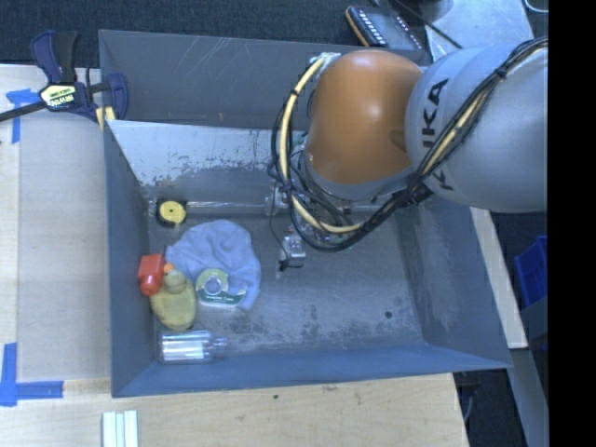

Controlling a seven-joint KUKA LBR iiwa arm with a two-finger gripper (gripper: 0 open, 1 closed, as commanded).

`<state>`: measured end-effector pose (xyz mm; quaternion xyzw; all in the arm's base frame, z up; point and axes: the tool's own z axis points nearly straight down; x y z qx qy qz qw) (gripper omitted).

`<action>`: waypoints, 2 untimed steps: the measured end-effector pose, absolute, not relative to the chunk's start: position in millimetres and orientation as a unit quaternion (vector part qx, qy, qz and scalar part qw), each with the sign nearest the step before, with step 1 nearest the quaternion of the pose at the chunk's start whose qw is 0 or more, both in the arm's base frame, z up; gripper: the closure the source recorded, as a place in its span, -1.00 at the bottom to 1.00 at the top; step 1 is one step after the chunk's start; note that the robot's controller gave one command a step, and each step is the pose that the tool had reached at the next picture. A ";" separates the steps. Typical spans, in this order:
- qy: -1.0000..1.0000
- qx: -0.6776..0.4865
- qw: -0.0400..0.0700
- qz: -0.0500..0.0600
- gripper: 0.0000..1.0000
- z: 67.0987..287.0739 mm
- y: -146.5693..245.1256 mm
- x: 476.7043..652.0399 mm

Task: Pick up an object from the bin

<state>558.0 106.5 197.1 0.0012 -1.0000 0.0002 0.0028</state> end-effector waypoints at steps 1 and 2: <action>-1.000 0.000 -0.002 0.000 -1.00 202.1 105.9 559.6; -1.000 -0.023 -0.001 -0.001 -1.00 115.8 124.1 543.4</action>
Offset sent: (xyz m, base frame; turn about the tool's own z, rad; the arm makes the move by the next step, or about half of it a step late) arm -0.0247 0.0269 -0.1271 0.0718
